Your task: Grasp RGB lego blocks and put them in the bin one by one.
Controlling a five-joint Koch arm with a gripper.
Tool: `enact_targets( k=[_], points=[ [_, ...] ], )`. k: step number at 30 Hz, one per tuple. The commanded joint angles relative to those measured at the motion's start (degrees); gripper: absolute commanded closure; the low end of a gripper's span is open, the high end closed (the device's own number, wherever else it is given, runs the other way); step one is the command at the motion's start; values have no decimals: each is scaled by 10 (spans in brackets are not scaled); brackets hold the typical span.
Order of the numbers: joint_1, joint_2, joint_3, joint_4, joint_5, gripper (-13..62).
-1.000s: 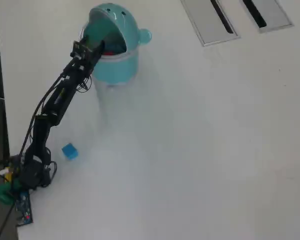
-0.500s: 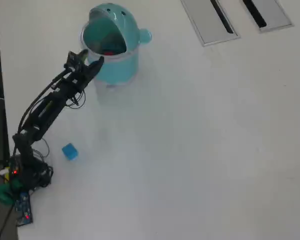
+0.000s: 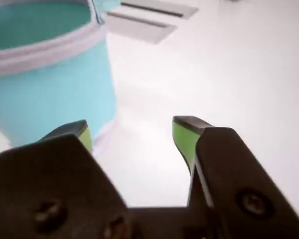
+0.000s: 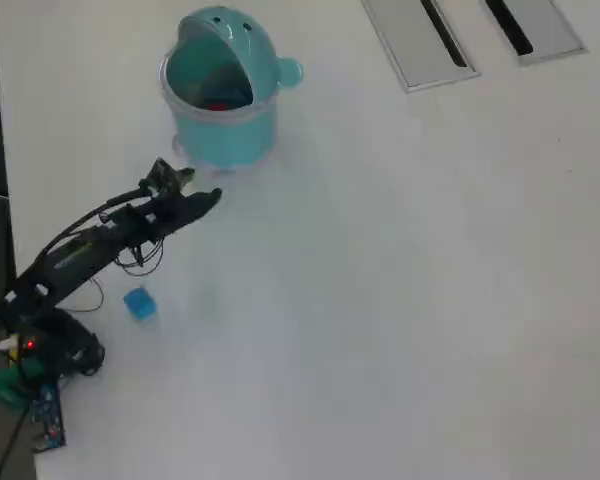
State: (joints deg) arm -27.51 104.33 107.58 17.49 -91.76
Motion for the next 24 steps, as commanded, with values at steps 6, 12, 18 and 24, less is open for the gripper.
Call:
enact_targets(
  k=[6, 12, 18, 24],
  points=[
    [6, 98, 47, 100, -38, 177],
    [42, 137, 95, 178, -82, 165],
    [87, 184, 142, 280, -103, 163],
    [105, 234, 188, 387, -127, 161]
  ],
)
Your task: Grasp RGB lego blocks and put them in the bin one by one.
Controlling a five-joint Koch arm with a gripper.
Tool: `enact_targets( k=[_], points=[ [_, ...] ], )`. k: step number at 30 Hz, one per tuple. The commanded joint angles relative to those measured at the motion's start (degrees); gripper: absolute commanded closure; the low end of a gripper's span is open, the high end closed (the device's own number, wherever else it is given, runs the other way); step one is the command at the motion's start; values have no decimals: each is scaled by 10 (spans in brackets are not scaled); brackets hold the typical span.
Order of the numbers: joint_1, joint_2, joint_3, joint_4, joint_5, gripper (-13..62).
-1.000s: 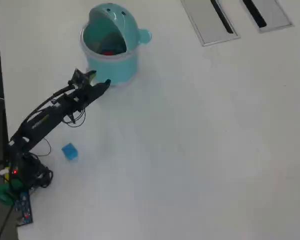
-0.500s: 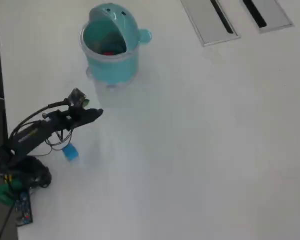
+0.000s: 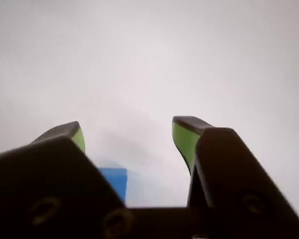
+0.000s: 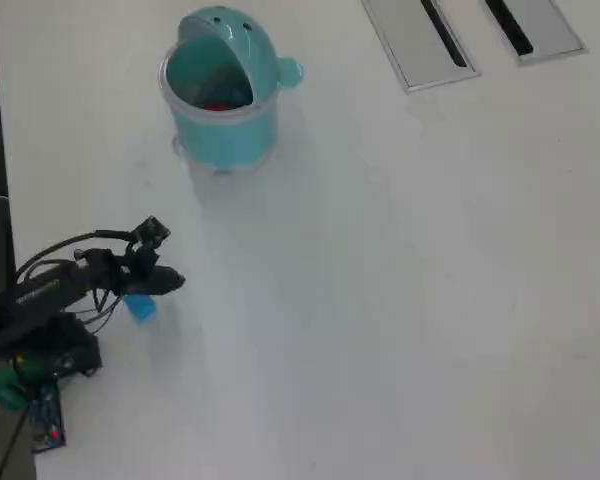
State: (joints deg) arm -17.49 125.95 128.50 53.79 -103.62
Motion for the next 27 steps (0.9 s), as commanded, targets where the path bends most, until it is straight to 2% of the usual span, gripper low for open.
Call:
enact_targets(
  k=[1, 8, 27],
  points=[
    [4, 25, -13, 38, -10, 161],
    [5, 55, 49, 70, -9, 153],
    [-17, 48, 145, 52, -3, 152]
  ],
)
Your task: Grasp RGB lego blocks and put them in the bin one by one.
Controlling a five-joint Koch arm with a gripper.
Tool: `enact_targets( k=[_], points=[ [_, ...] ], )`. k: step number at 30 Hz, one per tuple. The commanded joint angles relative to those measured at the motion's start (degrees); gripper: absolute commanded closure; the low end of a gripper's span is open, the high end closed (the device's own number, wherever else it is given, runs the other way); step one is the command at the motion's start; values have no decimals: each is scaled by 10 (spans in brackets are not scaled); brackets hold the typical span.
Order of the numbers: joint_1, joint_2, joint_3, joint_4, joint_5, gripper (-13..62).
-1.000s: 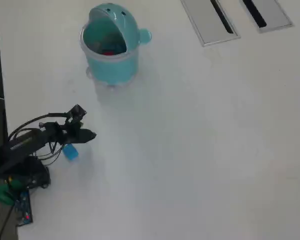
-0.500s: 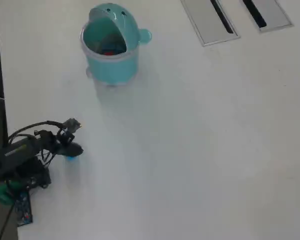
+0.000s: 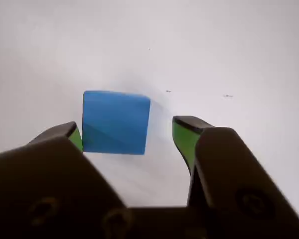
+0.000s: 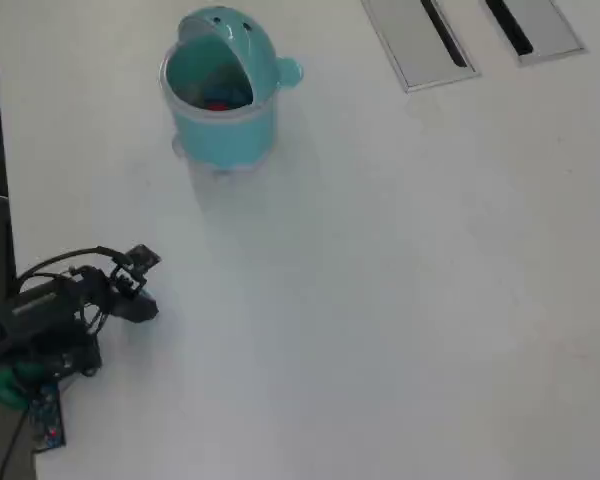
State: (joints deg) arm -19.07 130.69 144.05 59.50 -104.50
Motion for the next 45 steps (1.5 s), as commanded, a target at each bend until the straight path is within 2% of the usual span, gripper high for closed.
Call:
enact_targets(
  k=[1, 13, 18, 28, 38, 45],
  points=[
    [-3, 0, -4, -11, 7, 152],
    [-38, -2, 11, -35, 40, 154],
    [-56, 3, 17, -34, 61, 178],
    [-69, 27, 23, -44, 131, 342],
    [-103, 44, -29, -54, 200, 346],
    [-172, 46, -92, -150, 301, 347]
  ],
)
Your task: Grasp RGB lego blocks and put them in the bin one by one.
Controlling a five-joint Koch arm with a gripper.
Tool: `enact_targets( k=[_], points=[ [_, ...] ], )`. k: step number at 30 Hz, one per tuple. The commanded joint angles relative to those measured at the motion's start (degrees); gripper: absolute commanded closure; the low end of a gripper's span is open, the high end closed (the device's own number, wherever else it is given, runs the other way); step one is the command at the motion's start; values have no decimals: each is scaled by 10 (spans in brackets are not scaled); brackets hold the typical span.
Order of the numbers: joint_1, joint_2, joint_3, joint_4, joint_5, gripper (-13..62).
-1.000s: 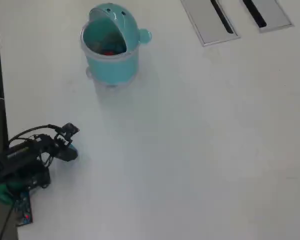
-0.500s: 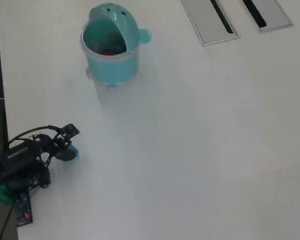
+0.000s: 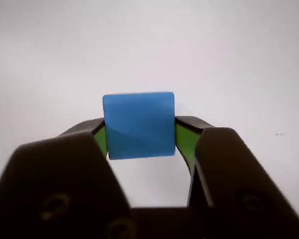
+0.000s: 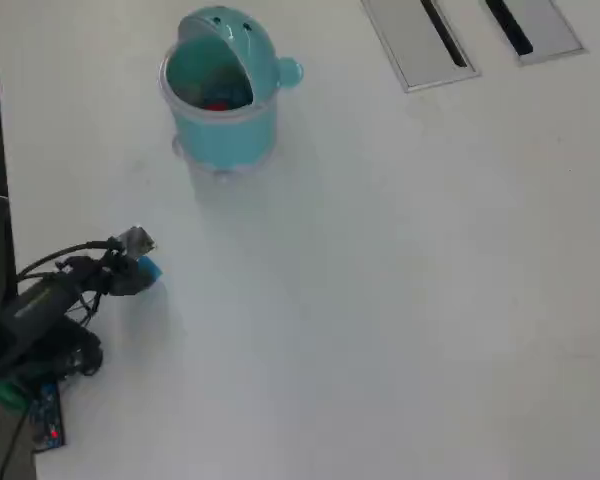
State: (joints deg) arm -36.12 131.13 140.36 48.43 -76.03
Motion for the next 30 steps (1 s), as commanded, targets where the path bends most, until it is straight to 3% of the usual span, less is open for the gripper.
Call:
enact_targets(
  k=[1, 4, 16, 18, 19, 21, 30],
  points=[
    [-9, 41, -59, -52, 22, 347],
    [-30, 39, -68, -126, 59, 393],
    [-54, -48, -163, -386, 127, 394],
    [-49, -101, -249, -446, 130, 395],
    [-48, -111, -267, -452, 131, 395],
    [-50, -140, -326, -483, 135, 462],
    [-74, -228, -447, -515, 130, 462]
  ],
)
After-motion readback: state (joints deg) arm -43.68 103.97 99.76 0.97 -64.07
